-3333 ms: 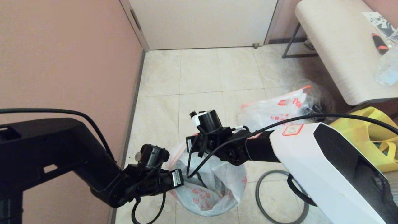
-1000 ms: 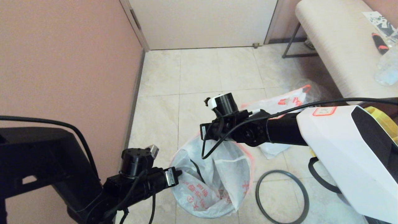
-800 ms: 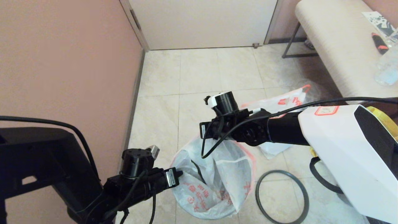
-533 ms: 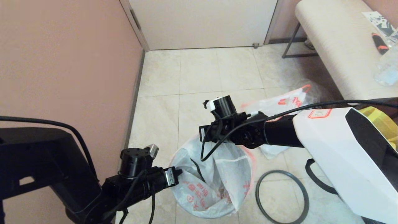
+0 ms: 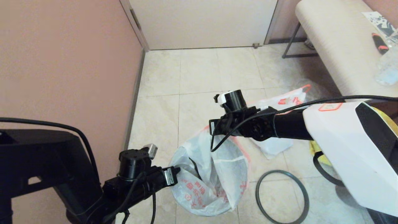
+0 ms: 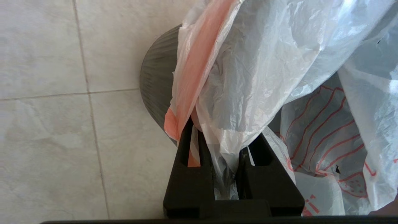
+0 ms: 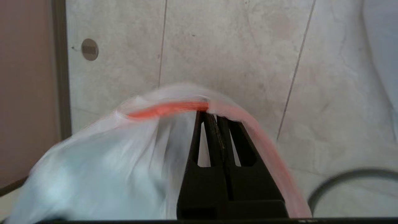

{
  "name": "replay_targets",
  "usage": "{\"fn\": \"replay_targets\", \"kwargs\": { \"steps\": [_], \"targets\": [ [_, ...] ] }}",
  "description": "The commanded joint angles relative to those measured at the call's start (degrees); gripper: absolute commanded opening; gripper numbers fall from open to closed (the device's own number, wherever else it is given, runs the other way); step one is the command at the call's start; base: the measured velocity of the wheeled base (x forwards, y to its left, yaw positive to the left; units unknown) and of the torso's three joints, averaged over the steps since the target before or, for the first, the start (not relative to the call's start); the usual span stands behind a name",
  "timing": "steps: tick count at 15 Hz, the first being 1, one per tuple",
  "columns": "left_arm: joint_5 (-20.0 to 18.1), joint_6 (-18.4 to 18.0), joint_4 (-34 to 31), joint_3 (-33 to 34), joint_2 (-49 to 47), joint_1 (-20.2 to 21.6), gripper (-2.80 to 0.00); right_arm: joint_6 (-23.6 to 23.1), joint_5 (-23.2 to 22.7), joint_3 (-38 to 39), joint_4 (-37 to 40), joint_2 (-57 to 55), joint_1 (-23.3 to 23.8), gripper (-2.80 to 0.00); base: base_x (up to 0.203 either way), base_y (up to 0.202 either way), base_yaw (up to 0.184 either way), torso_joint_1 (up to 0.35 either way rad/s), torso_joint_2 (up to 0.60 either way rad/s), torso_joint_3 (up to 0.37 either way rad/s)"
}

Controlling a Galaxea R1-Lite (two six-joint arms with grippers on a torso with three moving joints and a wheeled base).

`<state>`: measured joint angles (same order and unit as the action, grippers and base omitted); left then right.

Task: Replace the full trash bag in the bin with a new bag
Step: Put the new garbage bag on the trash can

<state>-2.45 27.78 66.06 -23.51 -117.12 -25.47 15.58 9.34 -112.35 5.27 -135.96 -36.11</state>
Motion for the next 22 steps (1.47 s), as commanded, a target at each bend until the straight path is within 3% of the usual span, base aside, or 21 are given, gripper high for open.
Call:
{"fn": "replay_targets", "kwargs": {
  "steps": [1,3,10,15,16,19,22],
  "targets": [
    [0.3,0.2,0.4,-0.3,-1.6,0.0,-2.8,0.4,0.1,0.2,2.1,4.1,-1.5,-2.8,0.0,0.0,0.0,0.0,0.0,0.0],
    [1.0,0.2,0.4,-1.7,-3.9,0.6,-2.8,2.9,0.2,2.1,4.6,6.0,-3.2,-2.8,0.0,0.0,0.0,0.0,0.0,0.0],
    [3.9,-0.7,0.1,-6.5,-11.4,2.5,-2.8,3.4,0.2,11.0,1.2,7.2,-2.1,-2.8,0.0,0.0,0.0,0.0,0.0,0.0],
    [7.2,-1.8,-2.3,-9.3,-13.4,2.4,-2.8,3.3,0.1,20.9,-8.6,10.0,-0.7,-2.8,0.0,0.0,0.0,0.0,0.0,0.0],
    [7.2,-1.9,-2.3,-9.3,-13.4,2.4,0.0,3.3,0.1,21.0,-8.7,10.1,-0.8,-2.8,0.0,0.0,0.0,0.0,0.0,0.0],
    [7.2,-2.0,-2.0,-7.9,-11.8,2.4,0.0,3.2,0.3,21.1,-8.2,11.5,-1.0,-2.8,0.0,0.0,0.0,0.0,0.0,0.0],
    [6.8,-2.2,-3.9,-4.8,-2.7,1.3,0.0,3.1,1.8,22.8,-5.6,13.4,-1.2,-2.8,0.0,0.0,0.0,0.0,0.0,0.0]
  ]
}}
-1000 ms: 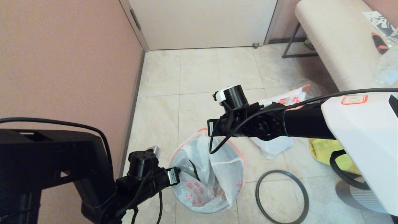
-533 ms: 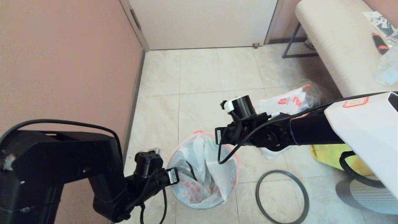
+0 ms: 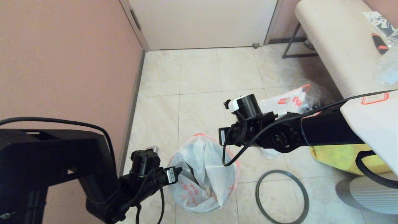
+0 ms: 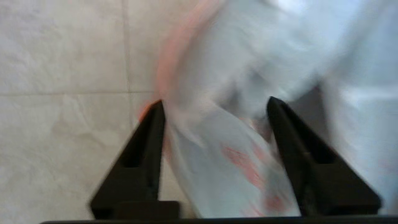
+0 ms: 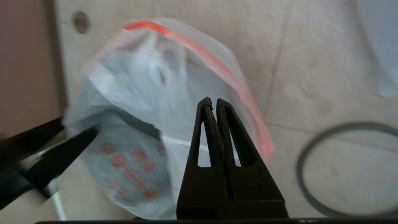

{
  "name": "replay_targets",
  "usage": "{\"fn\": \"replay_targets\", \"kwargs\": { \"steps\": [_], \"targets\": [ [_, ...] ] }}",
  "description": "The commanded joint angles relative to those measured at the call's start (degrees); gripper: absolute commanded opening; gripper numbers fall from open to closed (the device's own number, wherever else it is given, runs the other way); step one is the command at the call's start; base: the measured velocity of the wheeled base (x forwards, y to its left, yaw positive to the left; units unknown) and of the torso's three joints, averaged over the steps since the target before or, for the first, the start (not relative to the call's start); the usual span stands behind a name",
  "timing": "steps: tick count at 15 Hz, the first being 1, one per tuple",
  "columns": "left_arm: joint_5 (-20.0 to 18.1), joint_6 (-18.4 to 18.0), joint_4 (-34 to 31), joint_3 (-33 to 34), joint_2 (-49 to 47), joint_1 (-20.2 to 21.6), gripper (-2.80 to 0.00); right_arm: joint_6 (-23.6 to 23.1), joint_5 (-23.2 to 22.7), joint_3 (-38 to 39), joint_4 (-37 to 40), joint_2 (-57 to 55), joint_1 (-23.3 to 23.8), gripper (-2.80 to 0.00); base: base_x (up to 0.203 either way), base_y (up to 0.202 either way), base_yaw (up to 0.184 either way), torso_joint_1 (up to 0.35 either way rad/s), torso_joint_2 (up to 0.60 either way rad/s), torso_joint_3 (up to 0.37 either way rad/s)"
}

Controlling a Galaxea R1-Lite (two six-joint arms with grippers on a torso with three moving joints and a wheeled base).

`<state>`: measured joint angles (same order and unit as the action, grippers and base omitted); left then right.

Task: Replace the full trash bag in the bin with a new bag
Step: Put the new garbage bag on the trash can

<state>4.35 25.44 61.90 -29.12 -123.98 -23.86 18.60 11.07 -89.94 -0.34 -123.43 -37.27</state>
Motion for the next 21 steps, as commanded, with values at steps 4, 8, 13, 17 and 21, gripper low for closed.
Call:
{"fn": "replay_targets", "kwargs": {
  "steps": [4,8,13,17,21],
  "targets": [
    [0.4,0.2,-3.3,7.5,12.9,-1.0,0.0,-0.1,2.3,1.2,0.7,1.0,-1.2,-2.8,0.0,0.0,0.0,0.0,0.0,0.0],
    [0.6,0.6,-2.9,8.0,14.3,7.0,-2.8,-1.1,4.1,1.1,0.6,-3.5,-6.3,-2.8,0.0,0.0,0.0,0.0,0.0,0.0],
    [0.4,-1.4,12.8,6.4,-3.3,9.5,-2.8,-2.7,7.8,-3.9,0.9,-16.6,-10.3,-2.8,0.0,0.0,0.0,0.0,0.0,0.0],
    [0.4,-4.6,20.1,3.9,-8.4,10.7,-2.8,-3.1,10.7,-9.7,0.6,-24.4,-12.8,-2.8,0.0,0.0,0.0,0.0,0.0,0.0],
    [0.3,-4.8,20.0,3.0,-8.3,11.8,-2.8,-6.0,11.4,-15.9,0.3,-29.4,-15.1,-2.8,0.0,0.0,0.0,0.0,0.0,0.0]
  ]
}}
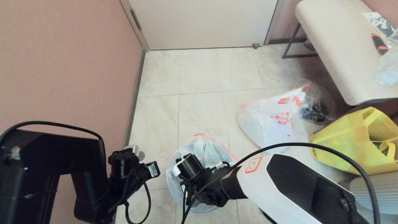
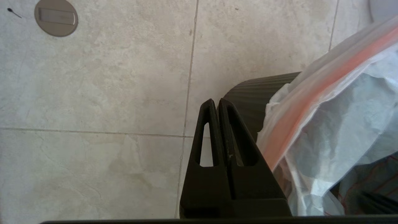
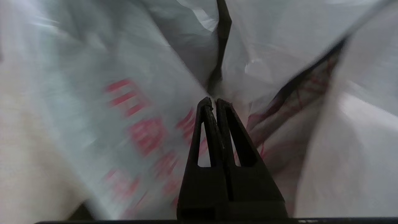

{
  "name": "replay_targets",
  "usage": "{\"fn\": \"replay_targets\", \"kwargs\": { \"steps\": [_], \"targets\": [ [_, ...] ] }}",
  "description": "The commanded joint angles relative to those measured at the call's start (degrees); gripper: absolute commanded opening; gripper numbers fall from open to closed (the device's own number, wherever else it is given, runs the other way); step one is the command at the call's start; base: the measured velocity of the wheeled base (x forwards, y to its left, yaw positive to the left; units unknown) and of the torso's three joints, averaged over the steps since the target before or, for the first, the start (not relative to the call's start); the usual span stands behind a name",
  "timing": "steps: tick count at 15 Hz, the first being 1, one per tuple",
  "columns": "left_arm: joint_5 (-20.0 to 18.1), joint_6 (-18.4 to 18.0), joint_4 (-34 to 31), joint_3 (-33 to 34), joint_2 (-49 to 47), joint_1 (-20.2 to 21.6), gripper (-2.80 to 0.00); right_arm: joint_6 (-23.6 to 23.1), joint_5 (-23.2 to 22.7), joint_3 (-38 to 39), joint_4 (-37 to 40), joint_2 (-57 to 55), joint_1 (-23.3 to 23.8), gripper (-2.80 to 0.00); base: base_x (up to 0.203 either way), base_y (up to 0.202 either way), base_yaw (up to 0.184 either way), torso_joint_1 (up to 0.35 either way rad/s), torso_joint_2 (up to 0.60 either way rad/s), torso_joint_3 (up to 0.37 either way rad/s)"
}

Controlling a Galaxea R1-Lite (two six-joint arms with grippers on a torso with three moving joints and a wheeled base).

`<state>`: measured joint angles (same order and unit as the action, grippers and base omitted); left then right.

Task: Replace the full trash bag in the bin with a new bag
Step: Put the new garbage bag on the trash can

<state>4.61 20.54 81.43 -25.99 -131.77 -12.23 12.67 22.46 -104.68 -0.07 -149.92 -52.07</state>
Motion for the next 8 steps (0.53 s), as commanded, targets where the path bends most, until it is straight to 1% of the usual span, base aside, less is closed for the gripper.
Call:
{"fn": "replay_targets", "kwargs": {
  "steps": [1,2,3,4,5,6,7,8],
  "targets": [
    [0.0,0.1,0.5,-0.1,-0.3,0.2,-2.8,-1.5,0.7,-3.3,0.0,-5.3,-0.1,-2.8,0.0,0.0,0.0,0.0,0.0,0.0],
    [0.0,0.1,0.6,0.0,-0.2,0.2,-2.8,-3.0,1.6,-5.8,-0.1,-7.9,0.6,-2.8,0.0,0.0,0.0,0.0,0.0,0.0],
    [0.0,0.2,0.6,0.0,0.1,0.2,-2.8,-4.9,1.6,-8.5,-0.8,-10.1,2.4,-2.8,0.0,0.0,0.0,0.0,0.0,0.0],
    [0.0,0.2,0.6,0.1,0.4,0.2,-2.8,-7.2,0.5,-9.2,-3.0,-10.8,4.0,-2.8,0.0,0.0,0.0,0.0,0.0,0.0],
    [0.0,0.2,0.6,0.1,0.5,0.2,-2.8,-10.5,0.1,-9.2,-5.4,-11.4,5.4,-2.8,0.0,0.0,0.0,0.0,0.0,0.0],
    [-0.1,0.2,0.6,0.1,0.6,0.2,-2.8,-12.8,-0.3,-9.0,-7.1,-11.8,7.2,-2.8,0.0,0.0,0.0,0.0,0.0,0.0],
    [-0.1,0.2,0.6,0.1,0.6,0.2,-2.8,-14.7,-1.5,-9.0,-7.5,-12.0,8.7,-2.8,0.0,0.0,0.0,0.0,0.0,0.0],
    [-0.1,0.2,0.7,0.1,0.7,0.2,-2.8,-18.4,-4.9,-9.0,-7.2,-12.3,10.2,-2.8,0.0,0.0,0.0,0.0,0.0,0.0]
  ]
}}
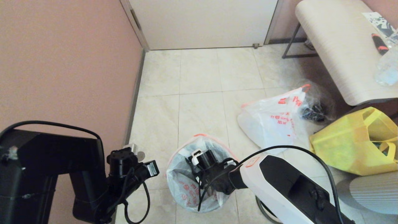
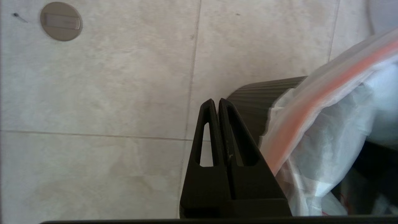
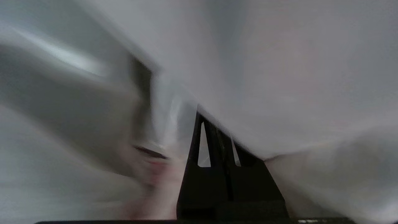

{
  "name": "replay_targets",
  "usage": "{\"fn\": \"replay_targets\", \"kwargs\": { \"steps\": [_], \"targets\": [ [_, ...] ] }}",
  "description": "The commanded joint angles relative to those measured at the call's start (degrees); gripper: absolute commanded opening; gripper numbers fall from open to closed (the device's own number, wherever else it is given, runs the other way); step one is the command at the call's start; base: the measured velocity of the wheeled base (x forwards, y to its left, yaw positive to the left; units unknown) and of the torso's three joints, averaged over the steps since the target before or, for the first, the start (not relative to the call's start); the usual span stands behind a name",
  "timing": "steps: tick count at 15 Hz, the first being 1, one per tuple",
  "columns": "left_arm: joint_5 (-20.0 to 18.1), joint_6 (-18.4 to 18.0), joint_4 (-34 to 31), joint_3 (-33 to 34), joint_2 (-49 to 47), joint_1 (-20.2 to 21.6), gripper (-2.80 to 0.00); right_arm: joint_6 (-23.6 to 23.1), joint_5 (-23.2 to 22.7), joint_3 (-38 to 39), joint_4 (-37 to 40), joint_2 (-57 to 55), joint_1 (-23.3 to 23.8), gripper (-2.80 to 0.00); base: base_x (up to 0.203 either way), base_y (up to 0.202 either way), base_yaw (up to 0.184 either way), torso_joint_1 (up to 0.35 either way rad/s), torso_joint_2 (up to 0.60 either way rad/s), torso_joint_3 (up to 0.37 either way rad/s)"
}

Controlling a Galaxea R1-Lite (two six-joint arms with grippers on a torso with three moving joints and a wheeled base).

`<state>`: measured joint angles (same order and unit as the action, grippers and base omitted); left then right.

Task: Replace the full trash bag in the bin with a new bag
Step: Put the new garbage bag on the trash can

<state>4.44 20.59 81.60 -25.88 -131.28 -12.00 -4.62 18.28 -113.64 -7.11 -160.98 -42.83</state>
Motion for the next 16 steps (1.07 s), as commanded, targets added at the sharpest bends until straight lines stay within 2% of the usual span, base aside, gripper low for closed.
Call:
{"fn": "replay_targets", "kwargs": {
  "steps": [1,2,4,9,11,14,16],
  "targets": [
    [0.0,0.2,0.5,0.0,0.2,0.0,-2.8,-5.2,-3.1,-0.1,0.8,-1.8,2.4,-2.8,0.0,0.0,0.0,0.0,0.0,0.0],
    [0.0,0.2,0.5,0.0,0.4,0.0,-2.8,-9.2,-4.0,-0.1,2.7,-2.4,3.3,-2.8,0.0,0.0,0.0,0.0,0.0,0.0],
    [0.0,0.2,0.5,0.0,0.6,0.0,-2.8,-12.2,-4.7,-0.2,6.9,-3.4,3.9,-2.8,0.0,0.0,0.0,0.0,0.0,0.0],
    [0.0,0.2,0.5,0.0,0.5,0.0,-2.8,-12.0,-5.1,0.2,7.3,-0.7,2.1,-2.8,0.0,0.0,0.0,0.0,0.0,0.0],
    [0.0,0.2,0.6,0.1,0.6,0.0,-2.8,-9.9,-5.1,2.2,7.6,3.6,0.4,-2.8,0.0,0.0,0.0,0.0,0.0,0.0],
    [0.0,0.2,0.6,0.3,1.0,0.0,-2.8,-3.0,-6.0,8.3,9.2,13.7,-3.0,-2.8,0.0,0.0,0.0,0.0,0.0,0.0],
    [0.0,0.2,0.6,0.3,0.9,0.0,-2.8,1.1,-8.1,12.7,11.1,20.3,-3.9,-2.8,0.0,0.0,0.0,0.0,0.0,0.0]
  ]
}}
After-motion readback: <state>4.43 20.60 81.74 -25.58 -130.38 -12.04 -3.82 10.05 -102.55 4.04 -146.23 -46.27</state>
